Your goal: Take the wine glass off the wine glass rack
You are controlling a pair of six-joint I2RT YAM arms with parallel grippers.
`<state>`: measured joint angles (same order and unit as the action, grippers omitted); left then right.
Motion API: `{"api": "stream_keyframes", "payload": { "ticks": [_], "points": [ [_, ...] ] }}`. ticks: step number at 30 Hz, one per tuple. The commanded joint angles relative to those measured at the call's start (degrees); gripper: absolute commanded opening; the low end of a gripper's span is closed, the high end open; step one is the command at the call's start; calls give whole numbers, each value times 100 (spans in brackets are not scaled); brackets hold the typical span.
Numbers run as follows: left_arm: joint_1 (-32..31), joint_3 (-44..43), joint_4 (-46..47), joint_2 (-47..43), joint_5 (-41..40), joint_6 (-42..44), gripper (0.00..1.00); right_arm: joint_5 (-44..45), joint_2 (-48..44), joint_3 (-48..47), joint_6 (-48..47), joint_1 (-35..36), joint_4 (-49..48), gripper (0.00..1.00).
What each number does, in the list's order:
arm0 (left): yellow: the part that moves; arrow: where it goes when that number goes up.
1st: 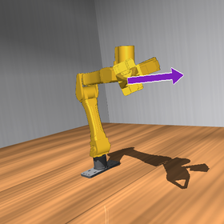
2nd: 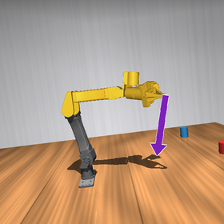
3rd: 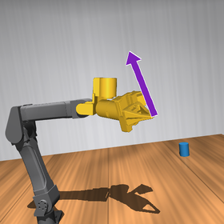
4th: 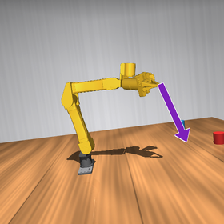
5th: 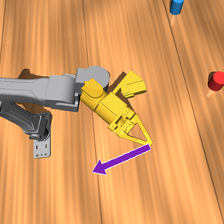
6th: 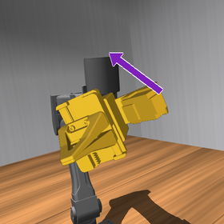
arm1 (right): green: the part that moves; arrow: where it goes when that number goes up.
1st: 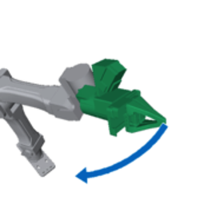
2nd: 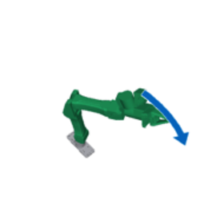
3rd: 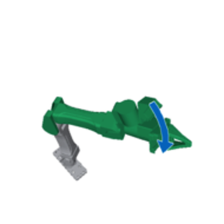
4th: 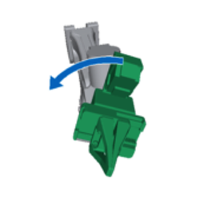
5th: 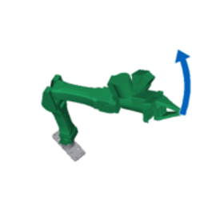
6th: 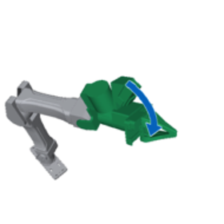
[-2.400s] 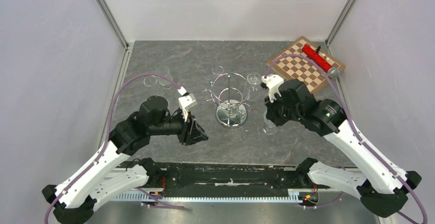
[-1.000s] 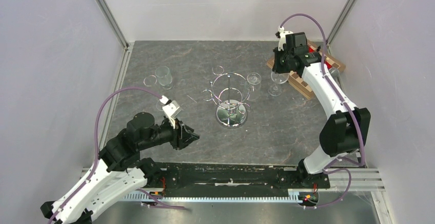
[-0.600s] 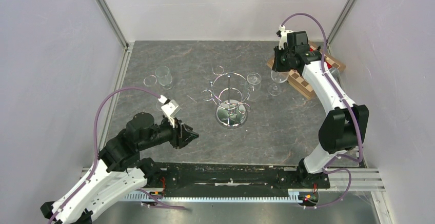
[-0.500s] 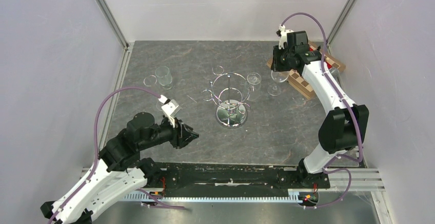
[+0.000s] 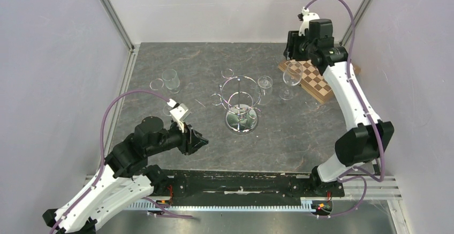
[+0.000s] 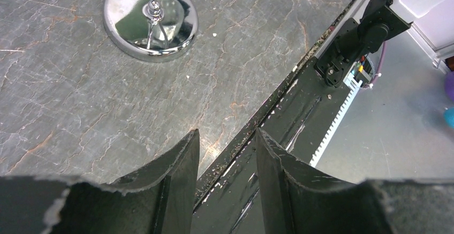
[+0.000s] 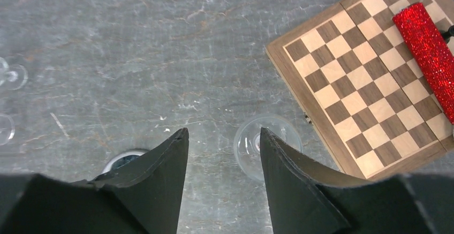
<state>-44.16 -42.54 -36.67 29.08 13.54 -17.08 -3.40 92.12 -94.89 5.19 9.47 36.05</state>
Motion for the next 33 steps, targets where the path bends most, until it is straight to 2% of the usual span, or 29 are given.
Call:
{"api": "stream_keyframes", "payload": {
  "ticks": [1,6,11,19,33],
  "points": [
    [-6,23,195,10,-78,-207,50,-412,-788,326,316,-25,-351,55],
    [-9,38,199,58,-79,-214,50,-1260,-1445,1348,803,-25,-904,60],
    [-6,44,215,157,-27,-228,50,-2352,-1701,1838,1250,-25,-1230,62],
    [-5,44,204,157,-62,-240,50,-2984,-1879,2562,1768,-25,-1776,63],
    [-5,43,196,160,-78,-239,50,-3605,-1896,3121,2243,-20,-2510,60]
  ]
}}
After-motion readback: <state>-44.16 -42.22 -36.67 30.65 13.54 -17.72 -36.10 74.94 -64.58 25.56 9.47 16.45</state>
